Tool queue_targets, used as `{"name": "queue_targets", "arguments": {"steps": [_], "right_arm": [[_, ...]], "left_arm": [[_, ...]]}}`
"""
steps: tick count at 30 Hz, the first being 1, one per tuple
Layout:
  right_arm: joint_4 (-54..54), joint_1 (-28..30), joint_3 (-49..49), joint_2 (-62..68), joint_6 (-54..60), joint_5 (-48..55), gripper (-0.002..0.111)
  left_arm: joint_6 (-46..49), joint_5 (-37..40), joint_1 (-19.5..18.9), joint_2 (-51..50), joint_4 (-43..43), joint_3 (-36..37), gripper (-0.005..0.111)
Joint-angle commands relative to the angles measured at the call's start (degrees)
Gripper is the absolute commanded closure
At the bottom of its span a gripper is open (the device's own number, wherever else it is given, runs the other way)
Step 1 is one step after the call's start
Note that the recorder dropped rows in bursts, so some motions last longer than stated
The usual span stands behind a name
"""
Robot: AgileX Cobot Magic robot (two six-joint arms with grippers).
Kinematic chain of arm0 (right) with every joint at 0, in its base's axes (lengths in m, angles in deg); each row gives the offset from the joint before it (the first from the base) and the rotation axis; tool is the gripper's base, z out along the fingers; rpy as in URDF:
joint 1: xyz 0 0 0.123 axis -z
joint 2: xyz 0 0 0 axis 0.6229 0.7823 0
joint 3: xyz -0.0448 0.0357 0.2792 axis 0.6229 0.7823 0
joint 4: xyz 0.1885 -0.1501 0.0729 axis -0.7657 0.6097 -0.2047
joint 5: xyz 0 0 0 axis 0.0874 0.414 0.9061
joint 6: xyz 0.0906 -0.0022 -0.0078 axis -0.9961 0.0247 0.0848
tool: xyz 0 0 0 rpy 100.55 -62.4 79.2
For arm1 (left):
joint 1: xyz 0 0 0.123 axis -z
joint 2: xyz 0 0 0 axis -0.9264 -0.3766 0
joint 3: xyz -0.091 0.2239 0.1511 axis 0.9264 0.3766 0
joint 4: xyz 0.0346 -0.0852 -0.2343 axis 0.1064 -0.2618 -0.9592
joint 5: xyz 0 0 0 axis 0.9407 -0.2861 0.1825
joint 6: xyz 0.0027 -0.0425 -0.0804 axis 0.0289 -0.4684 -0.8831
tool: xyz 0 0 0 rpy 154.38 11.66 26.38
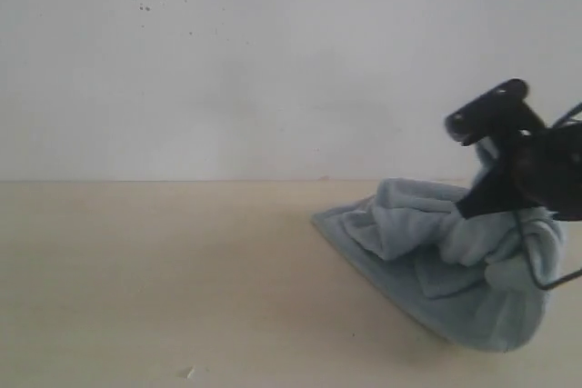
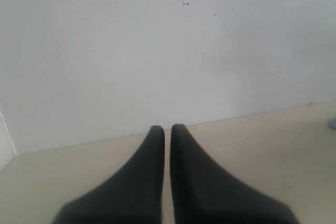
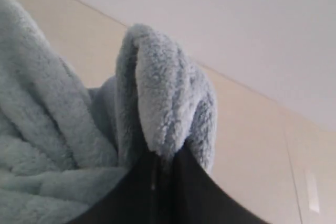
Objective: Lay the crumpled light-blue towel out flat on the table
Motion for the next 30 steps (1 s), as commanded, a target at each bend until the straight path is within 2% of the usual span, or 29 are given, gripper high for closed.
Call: {"name": "queue_targets", "arguments": {"steps": [1,5,9,11,14,16,20,23,30], "right_arm": [[-1.1,9.6,7.0,-5.2,-1.0,-1.8,0.108],[-7.0,17.6,12.2,-6.0,3.2,-7.7,0.108],[-9.8,20.8,15.6,-6.0,5.5,-13.5,0.106],[-9.8,20.2,15.8,-6.0,5.5,-15.5,0.095],[-9.6,18.5,15.1,-6.6,5.8,-19.3,0.065],[-9.6,17.3,14.5,-7.3,8.5,-24.4,0.051],[-9.6,13.5,11.4,-8.1,10.3,-31.9,0.063],[-9.6,11.9,8.0,-6.5,12.3,-33.2,0.072],[-9.4,11.9,4.5,-0.8,13.8,-35.0,0.072]], "left_arm": [[0.0,0.5,-0.1,0.1,-0.5,0.2,0.103],[0.0,0.5,-0.1,0.1,-0.5,0.2,0.103],[0.0,0.5,-0.1,0.1,-0.5,0.2,0.103],[0.0,0.5,-0.1,0.1,-0.5,0.2,0.103],[0.0,0.5,-0.1,0.1,-0.5,0.2,0.103],[0.0,0.5,-0.1,0.1,-0.5,0.2,0.103],[0.0,0.5,-0.1,0.1,-0.5,0.2,0.103],[0.0,0.5,-0.1,0.1,-0.5,0.2,0.103],[0.0,0.5,-0.1,0.1,-0.5,0.2,0.103]]}}
